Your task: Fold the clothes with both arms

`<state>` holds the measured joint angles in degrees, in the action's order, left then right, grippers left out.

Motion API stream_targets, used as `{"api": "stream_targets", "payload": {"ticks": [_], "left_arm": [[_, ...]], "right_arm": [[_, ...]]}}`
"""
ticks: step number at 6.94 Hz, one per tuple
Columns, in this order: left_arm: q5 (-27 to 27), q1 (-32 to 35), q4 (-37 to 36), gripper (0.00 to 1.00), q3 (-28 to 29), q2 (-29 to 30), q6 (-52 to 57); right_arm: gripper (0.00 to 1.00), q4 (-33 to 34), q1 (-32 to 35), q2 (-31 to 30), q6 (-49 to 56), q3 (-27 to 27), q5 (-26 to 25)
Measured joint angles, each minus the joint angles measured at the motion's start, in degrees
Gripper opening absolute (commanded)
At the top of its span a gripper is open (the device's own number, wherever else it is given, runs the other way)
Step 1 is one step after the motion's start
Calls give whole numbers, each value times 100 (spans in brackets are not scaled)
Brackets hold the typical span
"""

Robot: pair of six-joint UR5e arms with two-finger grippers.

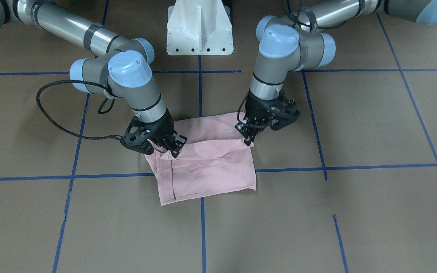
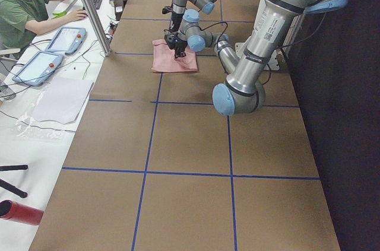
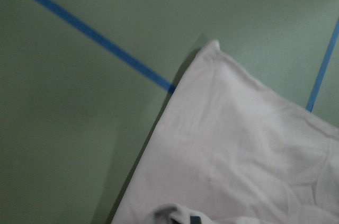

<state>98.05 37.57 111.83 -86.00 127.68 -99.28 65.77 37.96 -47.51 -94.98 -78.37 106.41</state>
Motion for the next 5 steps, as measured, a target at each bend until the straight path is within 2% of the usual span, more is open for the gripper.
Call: {"api": "stream_targets", "payload": {"ticks": [1, 2, 3, 5], "left_arm": [[-4, 231, 588, 100, 819, 265, 259], [0, 439, 902, 100, 1253, 392, 508], [35, 575, 1028, 100, 1418, 438, 688], [344, 751, 1092, 100, 1463, 450, 858]], "right_arm": [[100, -336, 136, 281, -4, 625, -2], [100, -559, 276, 572, 8, 1216, -11], [100, -651, 402, 802, 15, 1635, -19], [100, -686, 627, 952, 11, 1997, -13]]}}
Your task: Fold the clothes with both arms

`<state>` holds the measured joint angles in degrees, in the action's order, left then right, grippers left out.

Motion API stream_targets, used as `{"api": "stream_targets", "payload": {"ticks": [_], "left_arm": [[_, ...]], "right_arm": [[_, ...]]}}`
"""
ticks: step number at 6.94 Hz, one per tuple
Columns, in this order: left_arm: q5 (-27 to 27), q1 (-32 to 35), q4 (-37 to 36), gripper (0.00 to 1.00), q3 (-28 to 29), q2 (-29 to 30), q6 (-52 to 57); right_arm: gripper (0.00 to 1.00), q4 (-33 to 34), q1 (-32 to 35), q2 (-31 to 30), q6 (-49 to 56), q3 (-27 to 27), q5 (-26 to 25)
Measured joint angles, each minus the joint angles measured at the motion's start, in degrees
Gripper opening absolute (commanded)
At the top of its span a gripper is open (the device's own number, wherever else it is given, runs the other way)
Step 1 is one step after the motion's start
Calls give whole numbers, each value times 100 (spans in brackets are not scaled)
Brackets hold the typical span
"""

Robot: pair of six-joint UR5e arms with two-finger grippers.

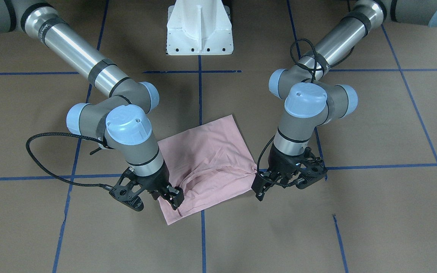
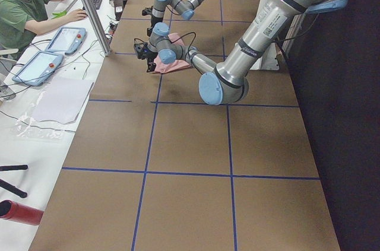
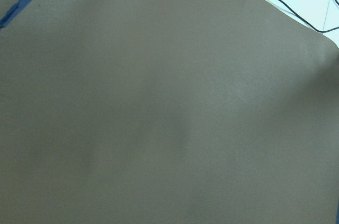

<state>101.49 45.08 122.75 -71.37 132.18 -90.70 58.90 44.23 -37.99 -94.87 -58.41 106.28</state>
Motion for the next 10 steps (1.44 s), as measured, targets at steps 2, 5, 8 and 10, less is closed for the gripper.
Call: {"api": "stream_targets", "payload": {"ticks": [2, 5, 8, 10], "left_arm": [[453, 201, -12, 100, -191, -154, 401], [1544, 1222, -77, 100, -1184, -1148, 2174], [1876, 2209, -124, 100, -1733, -2353, 4492], [2347, 2983, -569, 100, -1927, -2986, 6287]], "right_arm": [[100, 10, 273, 5, 248, 104, 63], [100, 698, 1245, -391, 2309, -163, 1039], [100, 1963, 2292, -1881, 5320, -1483, 1789], [100, 2138, 3184, -3264, 7345, -2164, 2374]]}}
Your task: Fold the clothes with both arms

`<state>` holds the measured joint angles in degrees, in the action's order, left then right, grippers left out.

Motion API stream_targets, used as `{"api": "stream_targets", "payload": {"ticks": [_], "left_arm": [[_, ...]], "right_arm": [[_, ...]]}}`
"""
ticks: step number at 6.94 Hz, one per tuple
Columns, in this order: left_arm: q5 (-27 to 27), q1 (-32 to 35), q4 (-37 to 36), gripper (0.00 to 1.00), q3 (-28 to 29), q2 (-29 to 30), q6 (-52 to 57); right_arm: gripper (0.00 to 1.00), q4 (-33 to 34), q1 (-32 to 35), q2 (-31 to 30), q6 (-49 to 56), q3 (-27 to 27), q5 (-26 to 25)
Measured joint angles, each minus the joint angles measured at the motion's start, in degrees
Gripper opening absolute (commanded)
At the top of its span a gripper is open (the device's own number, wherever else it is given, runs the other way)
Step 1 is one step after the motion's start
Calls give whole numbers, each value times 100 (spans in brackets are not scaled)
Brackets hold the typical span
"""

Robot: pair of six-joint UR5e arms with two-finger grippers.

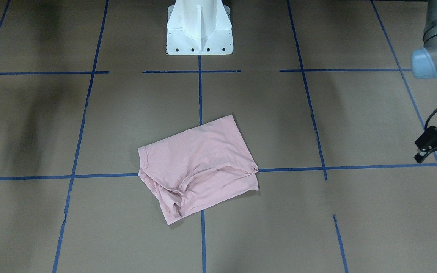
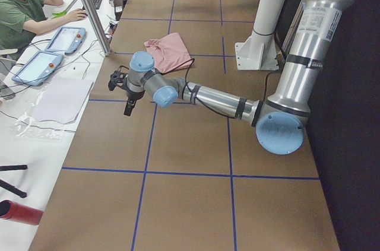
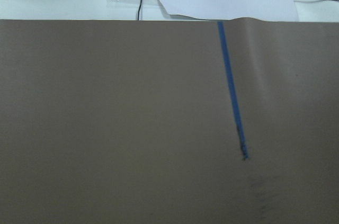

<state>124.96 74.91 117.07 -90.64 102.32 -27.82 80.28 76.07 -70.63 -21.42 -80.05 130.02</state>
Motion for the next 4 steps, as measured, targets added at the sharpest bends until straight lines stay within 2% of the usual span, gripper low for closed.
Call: {"api": "stream_targets", "payload": {"ticks": [2, 4], "left_arm": [[133, 707, -784, 100, -250, -562, 1881], [240, 1251, -1526, 100, -312, -910, 3651]], "right_arm": [[100, 75, 757, -1128, 1616, -345, 310], [100, 205, 1257, -1897, 2265, -699, 695]]}}
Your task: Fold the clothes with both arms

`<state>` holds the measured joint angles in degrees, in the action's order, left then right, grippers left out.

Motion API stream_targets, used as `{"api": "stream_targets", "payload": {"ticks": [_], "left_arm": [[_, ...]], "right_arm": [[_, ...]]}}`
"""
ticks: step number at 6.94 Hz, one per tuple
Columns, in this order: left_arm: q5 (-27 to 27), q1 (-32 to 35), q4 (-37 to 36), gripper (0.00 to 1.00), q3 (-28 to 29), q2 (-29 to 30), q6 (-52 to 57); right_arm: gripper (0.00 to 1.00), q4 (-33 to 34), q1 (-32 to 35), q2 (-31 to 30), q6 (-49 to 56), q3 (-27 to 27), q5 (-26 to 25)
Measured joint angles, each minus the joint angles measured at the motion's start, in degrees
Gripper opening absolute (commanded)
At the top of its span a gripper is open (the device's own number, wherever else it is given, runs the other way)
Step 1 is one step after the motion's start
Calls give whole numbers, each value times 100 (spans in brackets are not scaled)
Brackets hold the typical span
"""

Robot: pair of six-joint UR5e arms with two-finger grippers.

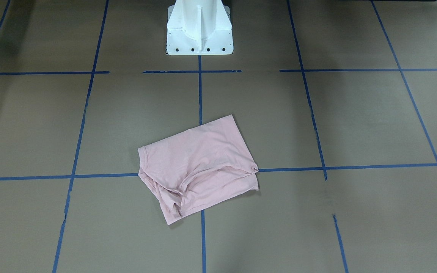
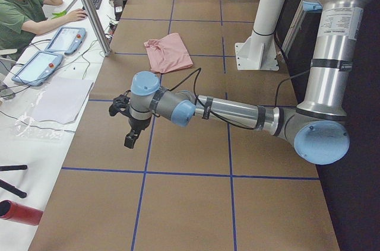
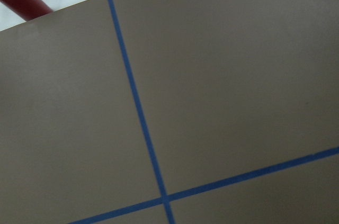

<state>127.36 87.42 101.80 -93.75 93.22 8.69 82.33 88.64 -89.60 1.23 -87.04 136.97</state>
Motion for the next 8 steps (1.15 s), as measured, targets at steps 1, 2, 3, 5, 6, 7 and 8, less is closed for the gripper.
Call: {"api": "stream_targets", "payload": {"ticks": [1, 2, 3, 5, 6, 7, 8], "left_arm": [[158, 81, -71, 100, 39, -174, 315], [240, 92, 199, 100, 208, -271, 374], [227, 92, 759, 100, 463, -299, 373], [191, 95, 1395, 100, 750, -401, 353], [195, 92, 1209, 100, 731, -433, 342], [198, 80, 776, 100, 590, -461, 337], [189, 69, 337, 100, 390, -474, 336]], "right_arm": [[100, -5, 126, -315, 51, -257, 83], [100, -13, 170, -452, 41, -447, 78], [100, -18, 178, -496, 35, -540, 39], [100, 5, 172, -507, -23, -615, 42], [100, 26, 135, -498, -167, -658, 21], [100, 39, 34, -492, -511, -770, -21], [100, 45, -83, -492, -862, -896, -61]]}}
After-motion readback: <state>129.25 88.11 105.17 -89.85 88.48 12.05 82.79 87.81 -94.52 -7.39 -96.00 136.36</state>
